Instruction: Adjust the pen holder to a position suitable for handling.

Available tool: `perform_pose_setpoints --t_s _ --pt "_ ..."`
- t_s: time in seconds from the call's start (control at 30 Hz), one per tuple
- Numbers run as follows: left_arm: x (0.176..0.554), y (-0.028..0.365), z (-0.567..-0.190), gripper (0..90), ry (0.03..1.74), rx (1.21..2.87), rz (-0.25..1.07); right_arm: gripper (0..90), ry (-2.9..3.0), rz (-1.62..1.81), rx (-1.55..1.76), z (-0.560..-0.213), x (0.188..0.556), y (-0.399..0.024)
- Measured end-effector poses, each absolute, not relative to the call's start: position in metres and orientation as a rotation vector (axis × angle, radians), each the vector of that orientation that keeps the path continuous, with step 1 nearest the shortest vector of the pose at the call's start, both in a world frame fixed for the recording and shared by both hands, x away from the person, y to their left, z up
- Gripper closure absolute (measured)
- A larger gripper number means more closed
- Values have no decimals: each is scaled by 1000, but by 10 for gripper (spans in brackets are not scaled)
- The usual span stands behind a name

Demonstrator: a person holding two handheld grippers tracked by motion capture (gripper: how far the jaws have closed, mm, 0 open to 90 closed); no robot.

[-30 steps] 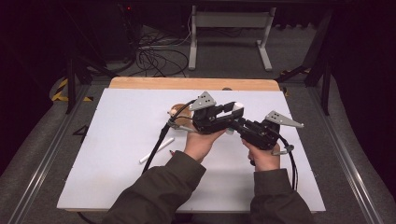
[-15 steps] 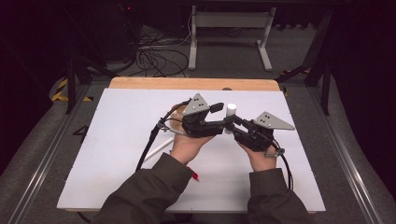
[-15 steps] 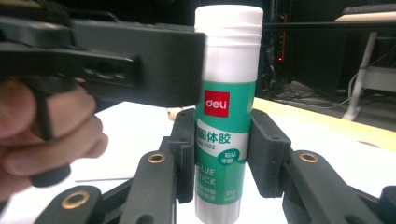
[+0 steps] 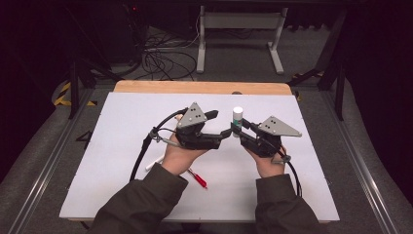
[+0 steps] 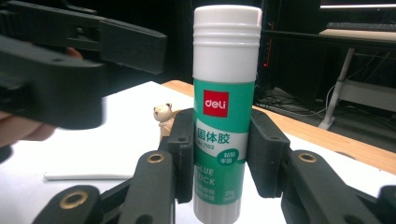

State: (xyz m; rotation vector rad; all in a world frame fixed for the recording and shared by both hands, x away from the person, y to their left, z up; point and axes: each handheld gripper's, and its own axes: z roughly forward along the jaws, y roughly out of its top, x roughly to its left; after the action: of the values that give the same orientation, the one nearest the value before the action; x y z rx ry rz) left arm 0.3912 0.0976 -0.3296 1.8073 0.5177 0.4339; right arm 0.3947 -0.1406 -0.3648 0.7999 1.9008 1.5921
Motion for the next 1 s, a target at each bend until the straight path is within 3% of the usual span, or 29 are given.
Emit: perform_pose_setpoints --t_s 1.0 --pt "360 190 -350 143 587 1835 555 660 1900 1606 657 -350 421 -85"
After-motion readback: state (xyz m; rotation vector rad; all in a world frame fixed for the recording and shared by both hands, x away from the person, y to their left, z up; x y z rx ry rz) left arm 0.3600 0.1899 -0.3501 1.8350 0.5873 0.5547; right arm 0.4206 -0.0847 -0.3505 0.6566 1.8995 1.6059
